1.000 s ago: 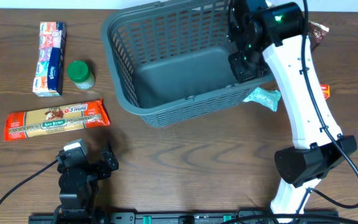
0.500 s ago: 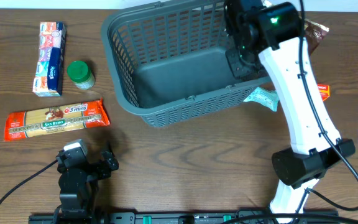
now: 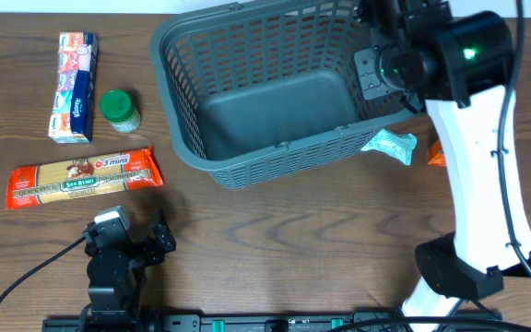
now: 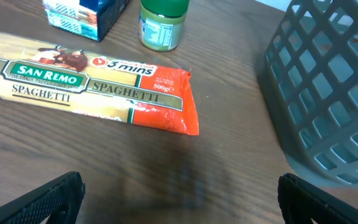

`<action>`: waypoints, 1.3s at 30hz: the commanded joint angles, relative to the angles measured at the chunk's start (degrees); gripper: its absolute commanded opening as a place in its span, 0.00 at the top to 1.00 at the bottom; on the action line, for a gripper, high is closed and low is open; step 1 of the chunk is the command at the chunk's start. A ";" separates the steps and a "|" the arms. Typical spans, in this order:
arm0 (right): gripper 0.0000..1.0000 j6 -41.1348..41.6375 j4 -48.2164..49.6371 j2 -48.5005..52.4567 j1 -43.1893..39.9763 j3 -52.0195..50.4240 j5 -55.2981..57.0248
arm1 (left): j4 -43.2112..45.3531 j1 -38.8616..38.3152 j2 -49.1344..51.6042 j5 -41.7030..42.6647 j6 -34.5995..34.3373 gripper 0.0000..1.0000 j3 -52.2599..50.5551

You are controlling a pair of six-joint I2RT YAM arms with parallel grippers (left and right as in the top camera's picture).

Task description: Pack container

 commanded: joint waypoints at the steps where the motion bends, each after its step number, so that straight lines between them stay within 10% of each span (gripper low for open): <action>1: 0.99 -3.06 0.92 -0.61 -1.25 1.01 -5.20 | 0.55 0.28 -0.33 0.87 -4.90 0.01 -0.90; 10: 0.99 -2.99 -0.37 -0.76 -7.82 0.74 -7.69 | 4.92 0.28 8.17 14.73 0.39 0.01 11.19; 19: 0.99 -3.21 -0.33 -0.76 -10.16 0.74 -7.63 | -9.90 -6.45 36.61 20.33 3.08 0.01 36.22; 30: 0.98 -3.21 -0.37 -0.76 -10.21 0.74 -7.63 | -9.40 -8.09 43.39 33.31 4.20 0.01 38.62; 32: 0.99 -3.21 -0.37 -0.76 -10.19 0.74 -7.63 | -9.44 -8.09 42.80 33.59 4.15 0.14 38.62; 34: 0.99 -3.19 -0.37 -0.76 -10.21 0.74 -7.63 | -9.44 -8.09 42.12 33.64 4.13 0.94 38.62; 39: 0.99 -3.19 -0.37 -0.76 -10.21 0.74 -7.63 | -8.74 -8.20 40.39 33.53 2.99 0.94 38.62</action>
